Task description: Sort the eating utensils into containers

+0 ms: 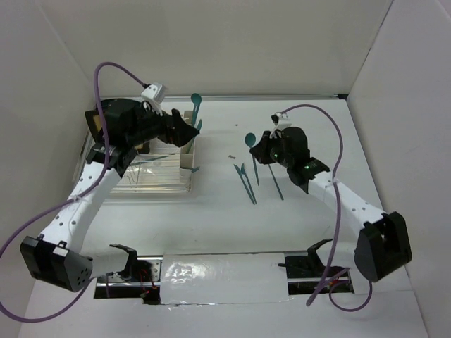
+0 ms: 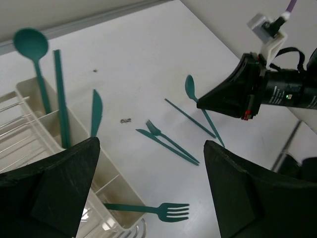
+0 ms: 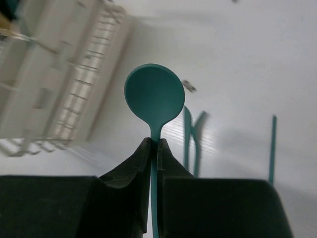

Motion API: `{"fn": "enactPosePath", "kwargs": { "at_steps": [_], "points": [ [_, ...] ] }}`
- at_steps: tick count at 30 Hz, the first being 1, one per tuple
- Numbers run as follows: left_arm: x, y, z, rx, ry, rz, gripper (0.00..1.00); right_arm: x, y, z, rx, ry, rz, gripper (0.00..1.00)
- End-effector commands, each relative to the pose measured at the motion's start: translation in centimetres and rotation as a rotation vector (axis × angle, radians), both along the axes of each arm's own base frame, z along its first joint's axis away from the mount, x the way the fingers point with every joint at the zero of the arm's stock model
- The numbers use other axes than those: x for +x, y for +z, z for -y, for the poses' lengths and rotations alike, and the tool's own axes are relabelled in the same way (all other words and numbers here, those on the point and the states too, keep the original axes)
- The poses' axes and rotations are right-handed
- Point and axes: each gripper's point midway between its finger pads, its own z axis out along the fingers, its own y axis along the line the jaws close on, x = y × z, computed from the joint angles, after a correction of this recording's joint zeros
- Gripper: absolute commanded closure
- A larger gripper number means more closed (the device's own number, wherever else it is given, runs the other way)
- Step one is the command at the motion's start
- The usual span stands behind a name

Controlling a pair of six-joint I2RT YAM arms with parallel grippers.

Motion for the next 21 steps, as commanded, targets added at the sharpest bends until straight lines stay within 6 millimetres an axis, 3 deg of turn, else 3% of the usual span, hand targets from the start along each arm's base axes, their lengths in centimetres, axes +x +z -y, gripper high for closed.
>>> {"fn": "enactPosePath", "kwargs": {
  "at_steps": [1,2,3,4,5,6,9,11,14,21],
  "points": [
    [-1.0,3.6,2.5,-0.051,-0.164,-0.004,0.02,-1.4,6.7,-2.9,0.139,0.185,0.158,1.00],
    [-0.5,2.0,3.0,-0.037,-0.180,-0.092,0.03,-1.8,7.6,-3.2,0.150,0.210,0.183,1.00],
    [-0.5,4.4,3.7,-0.034,-0.211,-0.050,0.04,-2.3,8.6,-3.7,0.167,0.245,0.199,1.00],
    [-0.4,4.2,4.4,-0.030,-0.227,-0.076,0.05,-2.8,10.0,-4.0,0.179,0.264,0.231,1.00],
    [-0.7,2.7,6.0,0.002,-0.261,-0.129,0.06,-2.9,10.5,-4.0,0.179,0.268,0.240,1.00],
    [0.1,3.8,5.6,0.014,-0.237,-0.100,0.06,-3.0,10.3,-3.9,0.175,0.267,0.232,1.00],
    [-0.2,2.7,8.5,0.062,-0.249,-0.130,0.09,-4.3,11.6,-4.9,0.188,0.330,0.263,1.00],
    [0.5,1.7,9.0,0.082,-0.216,-0.154,0.15,-4.8,12.6,-5.1,0.197,0.351,0.285,1.00],
    [1.1,0.5,9.4,0.105,-0.191,-0.185,0.16,-5.5,13.7,-5.4,0.208,0.374,0.310,1.00],
    [1.1,-2.6,11.2,0.140,-0.195,-0.242,0.18,-5.9,14.2,-6.0,0.221,0.402,0.318,1.00]
  ]
}}
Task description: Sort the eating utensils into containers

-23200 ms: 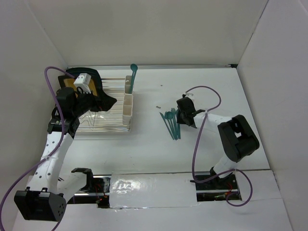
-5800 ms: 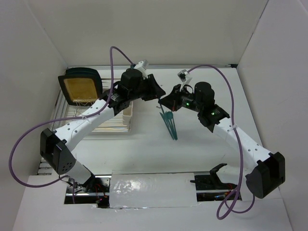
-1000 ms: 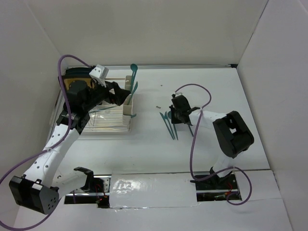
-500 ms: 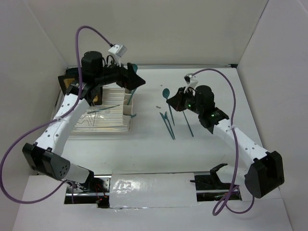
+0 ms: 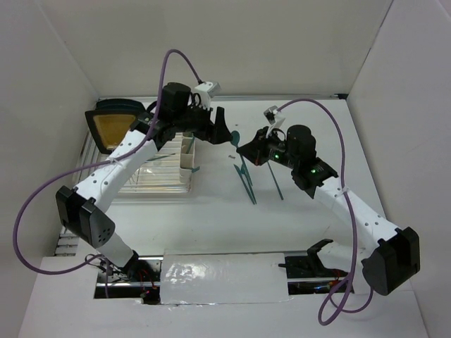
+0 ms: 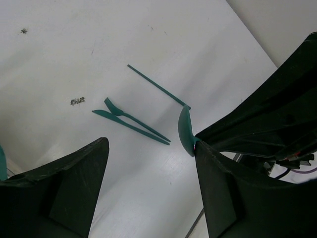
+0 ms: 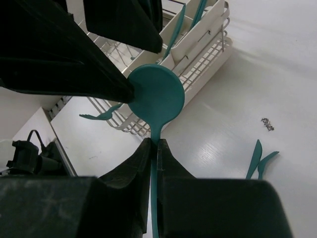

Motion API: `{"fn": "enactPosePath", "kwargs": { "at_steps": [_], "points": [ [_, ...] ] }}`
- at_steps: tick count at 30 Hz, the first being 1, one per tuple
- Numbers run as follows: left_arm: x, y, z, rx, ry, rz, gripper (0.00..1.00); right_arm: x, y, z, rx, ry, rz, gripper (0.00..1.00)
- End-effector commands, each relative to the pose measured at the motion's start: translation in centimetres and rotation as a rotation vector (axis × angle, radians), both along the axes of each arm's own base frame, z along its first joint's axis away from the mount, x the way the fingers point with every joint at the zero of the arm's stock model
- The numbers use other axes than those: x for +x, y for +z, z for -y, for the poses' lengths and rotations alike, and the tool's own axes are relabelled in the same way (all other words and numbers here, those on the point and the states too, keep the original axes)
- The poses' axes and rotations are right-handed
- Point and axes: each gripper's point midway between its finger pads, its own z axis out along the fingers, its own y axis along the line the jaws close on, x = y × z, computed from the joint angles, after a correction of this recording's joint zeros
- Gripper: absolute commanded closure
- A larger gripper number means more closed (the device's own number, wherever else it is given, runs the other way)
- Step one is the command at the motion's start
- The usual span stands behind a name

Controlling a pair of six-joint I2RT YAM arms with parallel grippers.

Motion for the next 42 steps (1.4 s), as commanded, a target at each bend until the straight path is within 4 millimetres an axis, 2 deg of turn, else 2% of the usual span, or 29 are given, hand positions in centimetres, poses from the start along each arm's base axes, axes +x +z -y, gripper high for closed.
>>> {"fn": "enactPosePath", "kwargs": {
  "at_steps": [1,9,10,12,13,15,17,18,19,22,24,27,28,29,30,32,33,34,35,36,37,38,39,40,41,42],
  "points": [
    [0.3,-0.3,0.9,0.008,0.005,0.012,0.18,-0.6,3.8,-0.6,0.045,0.041,0.103,1.00],
    [0.5,-1.0,2.7,0.011,-0.015,-0.005,0.26,-0.5,3.9,-0.9,0.039,0.048,0.109,1.00],
    [0.6,-1.2,2.8,0.017,-0.012,-0.006,0.33,-0.5,3.8,-0.7,0.036,0.044,0.103,1.00],
    [0.6,-1.3,3.0,0.012,-0.019,-0.017,0.40,-0.5,3.9,-0.7,0.034,0.045,0.111,1.00],
    [0.7,-1.5,3.0,0.014,-0.016,-0.023,0.48,-0.7,3.9,-0.8,0.035,0.048,0.111,1.00],
    [0.5,-1.5,3.5,0.000,-0.035,-0.031,0.53,-0.5,3.7,-0.8,0.030,0.048,0.107,1.00],
    [0.6,-1.3,3.7,-0.007,-0.035,-0.034,0.71,-0.3,3.1,-1.0,0.025,0.049,0.091,1.00],
    [0.7,-1.7,3.8,-0.001,-0.034,-0.043,0.71,-0.3,3.1,-1.0,0.025,0.049,0.091,1.00],
    [0.7,-1.3,3.8,-0.006,-0.036,-0.036,0.80,-0.1,2.7,-1.1,0.022,0.048,0.079,1.00],
    [0.9,-1.1,4.1,-0.005,-0.036,-0.033,1.00,-0.2,2.4,-1.3,0.020,0.051,0.060,1.00],
    [0.8,-1.3,4.1,0.001,-0.038,-0.037,1.00,-0.1,2.3,-1.1,0.017,0.039,0.054,0.99],
    [1.1,-0.9,4.0,0.002,-0.021,-0.006,1.00,0.0,2.7,-0.7,0.005,0.019,0.053,0.90],
    [1.2,-1.1,3.7,0.009,-0.010,0.000,1.00,-0.2,2.1,-0.5,-0.010,0.018,0.030,0.82],
    [1.5,-0.5,3.4,0.011,0.012,0.029,1.00,-0.2,2.9,-0.4,-0.012,0.011,0.042,0.74],
    [1.7,-0.2,3.1,0.022,0.020,0.055,1.00,-0.1,2.4,-0.3,-0.024,0.000,0.023,0.55],
    [2.4,1.0,2.1,0.039,0.072,0.104,1.00,-0.1,2.9,1.1,-0.042,-0.069,0.015,0.41],
    [2.9,2.1,1.7,0.044,0.088,0.142,1.00,-0.3,2.4,1.7,-0.060,-0.100,-0.012,0.27],
    [3.1,3.1,0.9,0.046,0.110,0.164,1.00,0.2,2.4,2.9,-0.069,-0.171,-0.018,0.21],
    [3.3,4.0,0.9,0.041,0.113,0.190,1.00,-0.2,3.3,3.6,-0.059,-0.200,-0.005,0.17],
    [4.0,4.9,-0.2,0.040,0.141,0.210,1.00,-0.3,3.5,4.3,-0.060,-0.226,-0.004,0.08],
    [4.3,7.1,-1.1,0.035,0.157,0.250,1.00,-0.1,2.9,5.5,-0.080,-0.274,-0.015,0.03],
    [4.5,8.4,-1.9,0.033,0.178,0.275,1.00,-0.7,2.9,6.3,-0.078,-0.292,-0.008,0.00],
    [5.0,9.3,-3.4,0.053,0.210,0.296,1.00,-0.6,2.3,6.5,-0.084,-0.301,-0.019,0.00],
    [5.3,12.2,-4.5,0.033,0.245,0.362,1.00,-0.7,1.9,7.1,-0.090,-0.313,-0.029,0.00],
    [5.8,13.6,-6.2,0.032,0.276,0.396,1.00,-0.9,0.9,7.2,-0.099,-0.313,-0.047,0.00],
    [5.7,14.7,-6.4,0.032,0.286,0.434,1.00,-0.9,0.6,7.3,-0.096,-0.319,-0.059,0.00]
  ]
}}
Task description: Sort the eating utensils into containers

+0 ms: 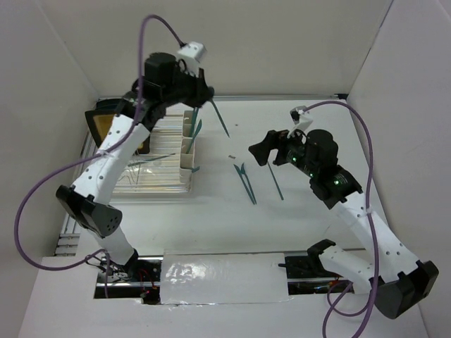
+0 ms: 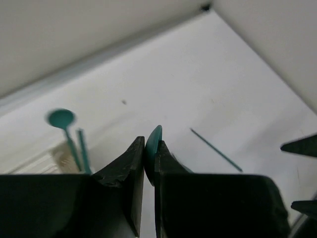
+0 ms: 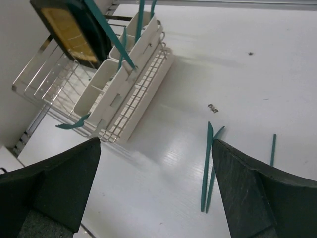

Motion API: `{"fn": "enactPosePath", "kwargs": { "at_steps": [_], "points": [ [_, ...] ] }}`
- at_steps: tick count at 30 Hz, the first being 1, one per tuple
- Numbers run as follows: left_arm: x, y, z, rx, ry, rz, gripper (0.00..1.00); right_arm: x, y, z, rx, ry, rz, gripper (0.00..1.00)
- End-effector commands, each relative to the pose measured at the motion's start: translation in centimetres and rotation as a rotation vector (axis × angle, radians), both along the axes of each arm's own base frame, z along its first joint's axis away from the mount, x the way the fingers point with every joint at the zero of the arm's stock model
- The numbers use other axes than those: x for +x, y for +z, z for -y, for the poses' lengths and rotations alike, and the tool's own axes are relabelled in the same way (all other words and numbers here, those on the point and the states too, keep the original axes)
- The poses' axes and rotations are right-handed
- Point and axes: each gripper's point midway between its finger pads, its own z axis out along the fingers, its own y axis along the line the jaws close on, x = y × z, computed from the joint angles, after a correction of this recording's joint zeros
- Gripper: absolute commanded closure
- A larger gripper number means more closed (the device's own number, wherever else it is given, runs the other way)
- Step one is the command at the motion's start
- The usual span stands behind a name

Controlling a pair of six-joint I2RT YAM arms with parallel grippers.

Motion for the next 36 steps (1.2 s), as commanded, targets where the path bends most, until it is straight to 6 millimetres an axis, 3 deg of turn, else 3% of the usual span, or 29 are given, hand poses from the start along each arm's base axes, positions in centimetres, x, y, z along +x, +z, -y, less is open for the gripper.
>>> {"fn": "enactPosePath", "kwargs": {
  "at_steps": [1,3,4,7,8,9,13,17,24,29,30,36],
  "points": [
    [0.1,10.0,-5.3,0.000,0.113,0.292,1.00,0.1,-2.8,1.7,-0.037,-0.079,-0.075,0.00],
    [1.4,11.6,-8.9,0.040,0.233,0.364,1.00,0.5,-3.6,2.4,-0.044,-0.119,-0.095,0.00],
    [1.8,11.6,-9.5,0.075,0.263,0.387,1.00,0.6,-4.3,2.5,-0.050,-0.131,-0.110,0.00],
    [3.7,10.5,-14.3,0.134,0.421,0.372,1.00,1.6,-5.0,3.1,-0.063,-0.170,-0.126,0.00],
    [3.7,10.3,-14.0,0.128,0.417,0.375,1.00,1.8,-5.4,3.1,-0.069,-0.179,-0.135,0.00],
    [4.1,10.0,-16.2,0.131,0.459,0.364,1.00,2.3,-6.0,3.1,-0.079,-0.183,-0.145,0.00],
    [5.2,8.5,-17.8,0.123,0.465,0.328,1.00,3.6,-6.6,3.5,-0.097,-0.204,-0.170,0.00],
    [7.1,6.9,-18.1,0.145,0.466,0.312,1.00,4.7,-7.2,3.7,-0.099,-0.220,-0.176,0.00],
    [9.4,3.4,-15.6,0.211,0.377,0.299,1.00,5.9,-9.2,4.5,-0.114,-0.242,-0.216,0.00],
    [11.3,-0.2,-13.3,0.286,0.320,0.291,1.00,6.5,-10.7,4.8,-0.109,-0.238,-0.246,0.00],
    [11.7,-0.6,-13.8,0.301,0.350,0.283,1.00,6.6,-10.9,4.9,-0.113,-0.241,-0.249,0.00],
    [13.3,-2.9,-12.5,0.349,0.339,0.289,1.00,7.0,-11.6,5.9,-0.116,-0.246,-0.270,0.00]
  ]
}}
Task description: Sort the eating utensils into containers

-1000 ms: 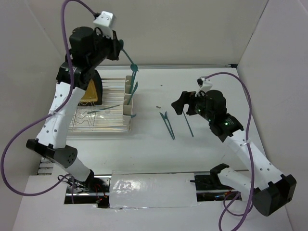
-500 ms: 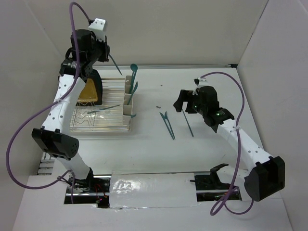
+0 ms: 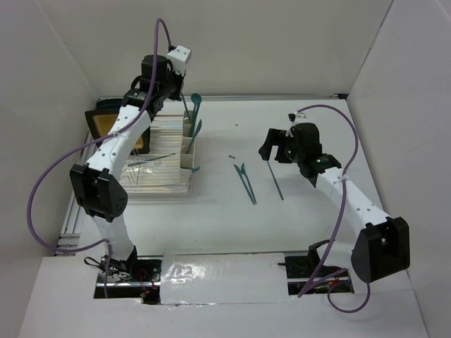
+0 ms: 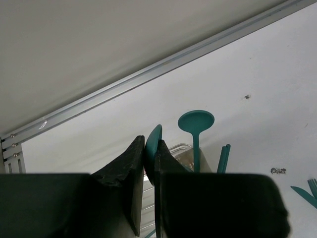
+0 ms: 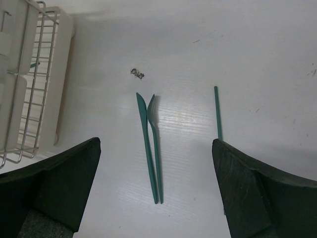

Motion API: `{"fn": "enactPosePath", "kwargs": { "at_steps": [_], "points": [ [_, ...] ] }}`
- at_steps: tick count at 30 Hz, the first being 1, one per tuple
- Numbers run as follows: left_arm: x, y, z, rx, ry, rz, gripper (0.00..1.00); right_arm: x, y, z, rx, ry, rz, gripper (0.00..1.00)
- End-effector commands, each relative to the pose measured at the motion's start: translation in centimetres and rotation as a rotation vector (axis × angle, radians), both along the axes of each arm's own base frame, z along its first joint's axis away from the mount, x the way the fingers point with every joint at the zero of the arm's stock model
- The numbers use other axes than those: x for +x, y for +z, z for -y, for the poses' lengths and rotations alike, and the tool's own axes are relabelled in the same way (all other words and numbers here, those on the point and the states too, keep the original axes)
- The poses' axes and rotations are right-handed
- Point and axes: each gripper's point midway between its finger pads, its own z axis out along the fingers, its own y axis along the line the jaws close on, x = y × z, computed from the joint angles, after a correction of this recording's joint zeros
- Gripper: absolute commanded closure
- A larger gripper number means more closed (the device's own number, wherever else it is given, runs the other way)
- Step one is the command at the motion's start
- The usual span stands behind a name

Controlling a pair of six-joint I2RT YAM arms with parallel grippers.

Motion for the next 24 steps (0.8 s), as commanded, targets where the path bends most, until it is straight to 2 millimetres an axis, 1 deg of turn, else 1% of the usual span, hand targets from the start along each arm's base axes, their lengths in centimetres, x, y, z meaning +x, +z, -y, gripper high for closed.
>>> {"fn": "enactPosePath", "kwargs": {
  "at_steps": [1,2,3,5,6,7,8,9,10,11,14,15,16,17,18,21,22,23,24],
  "points": [
    [1.5,1.4,0.3,0.046,0.014,0.098,1.00,1.0,0.5,0.3,0.009,0.008,0.040,0.00],
    [1.6,1.3,0.4,0.064,0.013,0.104,1.00,1.0,0.4,0.1,0.010,0.018,0.037,0.00],
    [2.1,0.6,0.6,0.083,0.019,0.104,1.00,1.1,0.2,0.4,0.010,0.009,0.032,0.00],
    [2.2,0.2,1.2,0.110,0.011,0.105,1.00,1.2,-0.1,0.5,0.012,0.015,0.023,0.00],
    [2.6,-0.4,1.3,0.122,0.012,0.103,1.00,1.4,0.1,0.6,0.012,0.014,0.033,0.00],
    [2.6,-0.8,1.5,0.126,0.009,0.098,1.00,1.2,-0.4,0.5,0.014,0.020,0.020,0.00],
    [2.6,-0.8,2.0,0.128,0.001,0.102,1.00,1.4,-0.6,0.6,0.015,0.016,0.018,0.00],
    [2.5,-1.4,2.1,0.129,-0.005,0.087,1.00,1.4,-0.8,0.5,0.020,0.020,0.012,0.00],
    [2.5,-1.6,2.5,0.115,-0.020,0.083,1.00,1.2,-1.2,0.4,0.023,0.031,0.002,0.00],
    [2.3,-2.3,3.0,0.113,-0.034,0.060,0.98,1.3,-1.5,0.5,0.024,0.025,-0.008,0.00],
    [2.2,-3.5,3.4,0.110,-0.043,0.027,0.95,1.0,-1.7,-0.4,0.062,0.068,-0.016,0.00],
    [2.2,-3.5,3.5,0.106,-0.039,0.023,0.94,1.0,-1.5,-0.7,0.076,0.081,-0.011,0.00],
    [2.1,-4.1,3.5,0.109,-0.037,0.003,0.92,1.0,-1.2,-0.9,0.086,0.090,-0.003,0.00],
    [2.1,-3.8,3.4,0.107,-0.037,0.004,0.88,1.0,-1.2,-1.0,0.090,0.098,-0.004,0.00],
    [1.9,-3.8,3.5,0.104,-0.039,0.002,0.87,1.0,-1.3,-1.0,0.090,0.098,-0.007,0.00],
    [1.8,-3.5,3.5,0.112,-0.040,0.006,0.77,0.6,-1.5,-1.0,0.081,0.103,-0.021,0.00],
    [1.6,-3.1,3.2,0.107,-0.036,0.010,0.64,0.6,-1.4,-0.9,0.078,0.105,-0.014,0.00],
    [1.4,-2.6,3.2,0.102,-0.034,0.017,0.58,0.4,-1.8,-0.9,0.079,0.103,-0.026,0.00],
    [1.3,-2.5,3.2,0.102,-0.034,0.017,0.52,0.3,-1.4,-1.1,0.086,0.112,-0.017,0.00]
  ]
}}
